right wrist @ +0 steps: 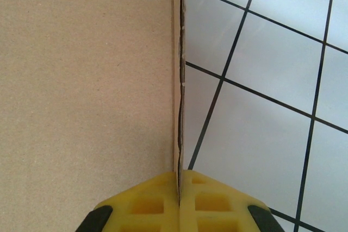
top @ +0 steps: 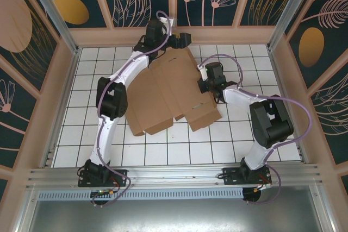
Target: Fold the paper box
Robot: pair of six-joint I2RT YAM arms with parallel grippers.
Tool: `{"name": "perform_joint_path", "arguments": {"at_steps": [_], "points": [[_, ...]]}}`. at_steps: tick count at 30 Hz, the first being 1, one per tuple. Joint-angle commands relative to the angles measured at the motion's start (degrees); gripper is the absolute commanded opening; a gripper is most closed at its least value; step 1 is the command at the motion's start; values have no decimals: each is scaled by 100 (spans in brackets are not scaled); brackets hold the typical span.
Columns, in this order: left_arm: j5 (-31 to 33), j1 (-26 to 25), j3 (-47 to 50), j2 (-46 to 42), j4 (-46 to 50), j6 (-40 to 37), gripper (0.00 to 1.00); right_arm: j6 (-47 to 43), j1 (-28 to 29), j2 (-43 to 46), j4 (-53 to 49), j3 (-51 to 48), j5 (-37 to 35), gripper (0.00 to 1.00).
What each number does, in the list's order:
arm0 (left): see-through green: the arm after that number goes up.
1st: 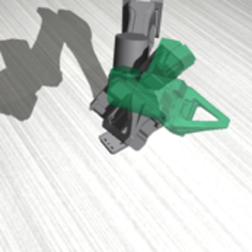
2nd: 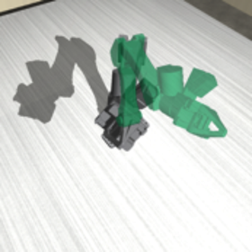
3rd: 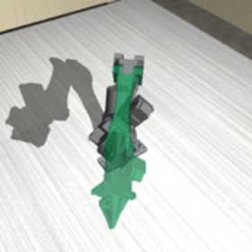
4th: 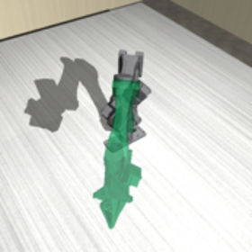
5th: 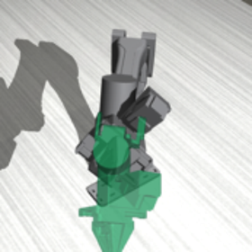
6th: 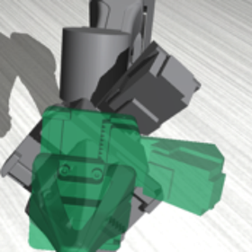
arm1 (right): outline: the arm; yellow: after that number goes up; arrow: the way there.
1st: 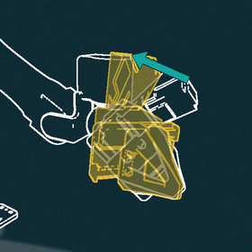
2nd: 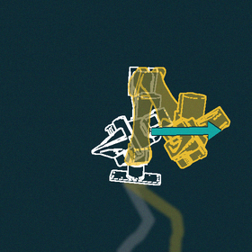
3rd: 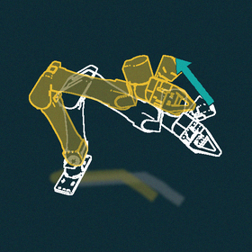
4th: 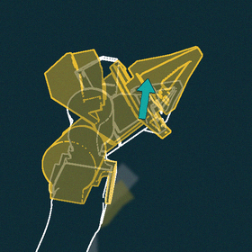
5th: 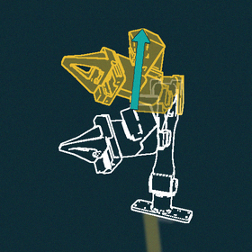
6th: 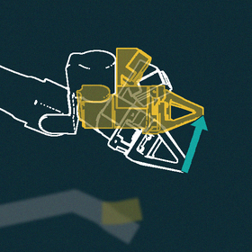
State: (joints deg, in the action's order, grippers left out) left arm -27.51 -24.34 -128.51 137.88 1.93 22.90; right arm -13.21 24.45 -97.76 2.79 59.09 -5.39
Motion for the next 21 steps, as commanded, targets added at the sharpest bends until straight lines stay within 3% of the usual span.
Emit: {"name": "perform_joint_path", "arguments": {"at_steps": [1,4,12,21], "points": [[-596,-1,-432,357,401,-151,99,-115,91,283,71,-81,-182,0],[-850,1,-522,538,324,-192,99,-131,108,301,65,-43,-165,0],[-690,17,-847,615,976,-608,95,-221,122,370,54,38,-261,0],[-1187,17,-392,170,1503,-938,84,-168,124,264,36,176,-306,0]]}}
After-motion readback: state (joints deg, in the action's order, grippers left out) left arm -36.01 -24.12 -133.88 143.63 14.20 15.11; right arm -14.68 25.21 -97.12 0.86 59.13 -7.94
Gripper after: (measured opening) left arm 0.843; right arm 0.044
